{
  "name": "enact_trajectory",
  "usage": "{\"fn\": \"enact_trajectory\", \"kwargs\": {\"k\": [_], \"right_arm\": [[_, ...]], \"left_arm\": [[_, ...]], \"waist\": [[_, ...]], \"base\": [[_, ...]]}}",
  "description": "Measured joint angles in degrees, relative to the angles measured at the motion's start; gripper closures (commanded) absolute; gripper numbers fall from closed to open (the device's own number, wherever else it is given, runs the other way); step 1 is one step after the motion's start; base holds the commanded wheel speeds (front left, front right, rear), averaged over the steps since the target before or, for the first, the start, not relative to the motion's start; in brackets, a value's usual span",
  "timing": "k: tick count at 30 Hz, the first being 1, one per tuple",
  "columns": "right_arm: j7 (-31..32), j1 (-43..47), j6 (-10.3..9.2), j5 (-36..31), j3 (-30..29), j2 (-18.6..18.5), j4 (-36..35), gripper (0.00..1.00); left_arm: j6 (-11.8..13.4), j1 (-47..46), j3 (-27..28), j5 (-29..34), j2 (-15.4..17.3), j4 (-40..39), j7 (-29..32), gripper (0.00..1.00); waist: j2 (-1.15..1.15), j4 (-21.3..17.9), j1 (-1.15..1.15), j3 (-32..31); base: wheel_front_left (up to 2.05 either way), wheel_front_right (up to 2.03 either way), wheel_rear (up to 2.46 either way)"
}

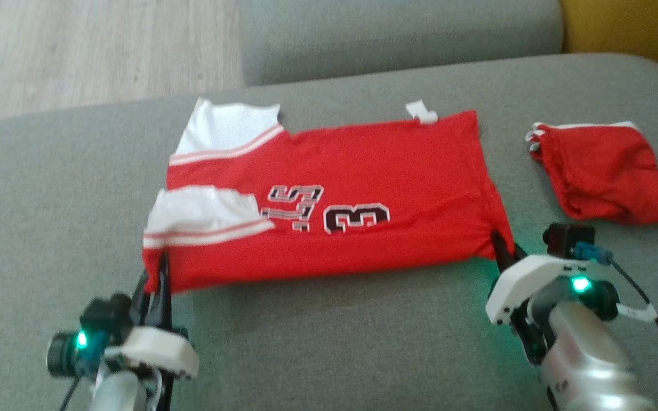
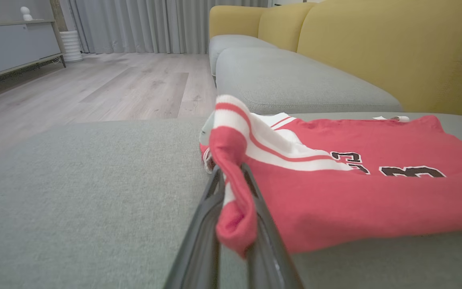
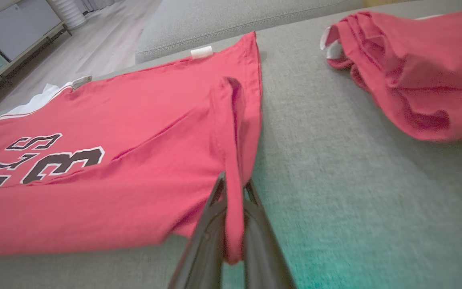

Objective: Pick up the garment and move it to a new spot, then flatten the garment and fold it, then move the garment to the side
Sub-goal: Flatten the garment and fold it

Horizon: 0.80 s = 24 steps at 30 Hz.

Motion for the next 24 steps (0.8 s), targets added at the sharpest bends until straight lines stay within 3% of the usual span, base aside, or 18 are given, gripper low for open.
{"fn": "enact_trajectory", "kwargs": {"k": [11, 12, 13, 14, 15, 16, 17, 24], "right_arm": [[11.5, 14.8, 0.00, 4.6, 0.5, -2.4, -17.4, 1.00], [11.7, 15.7, 0.00, 4.6, 0.1, -2.3, -19.0, 0.27], [11.7, 16.3, 0.00, 4.6, -0.5, -2.2, -20.5, 0.00], [11.7, 16.8, 0.00, 4.6, -0.7, -2.2, -22.0, 0.00], [11.7, 16.8, 0.00, 4.6, -0.7, -2.2, -22.0, 0.00], [11.9, 17.2, 0.00, 4.4, -1.6, -2.1, -25.0, 0.00], [11.6, 17.3, 0.00, 4.1, -2.0, -2.1, -26.6, 0.00], [8.6, 17.7, 0.00, 0.8, -4.6, -1.1, -34.3, 0.00]], "left_arm": [[0.0, 9.2, -1.8, -1.0, -0.2, -3.6, 3.5, 1.00], [0.0, 9.3, -1.9, -1.0, -0.2, -3.6, 4.0, 1.00], [0.0, 9.3, -2.0, -1.2, -0.2, -3.7, 4.4, 1.00], [0.0, 9.3, -2.1, -1.2, -0.2, -3.8, 4.7, 0.87], [0.0, 9.3, -2.1, -1.2, -0.2, -3.8, 4.7, 0.53], [0.1, 9.3, -2.3, -1.4, -0.2, -4.2, 4.8, 0.11], [0.7, 9.3, -2.3, -1.4, -0.2, -4.5, 5.0, 0.00], [2.6, 8.9, -1.2, -2.0, -0.3, -7.5, 2.6, 0.00]], "waist": [[0.00, -0.7, 0.00, -4.5], [0.00, -0.7, 0.00, -4.5], [0.00, -0.7, 0.00, -4.6], [0.00, -0.7, 0.00, -4.6], [0.00, -0.7, 0.00, -4.6], [0.00, -0.7, 0.00, -4.5], [0.00, -0.7, 0.00, -4.4], [0.00, -0.9, 0.00, -3.3]], "base": [[0.00, 0.00, 0.00], [0.00, 0.00, 0.00], [0.00, 0.00, 0.00], [0.00, 0.00, 0.00], [0.00, 0.00, 0.00], [0.00, 0.00, 0.00], [0.00, 0.00, 0.00], [0.00, 0.00, 0.00]]}}
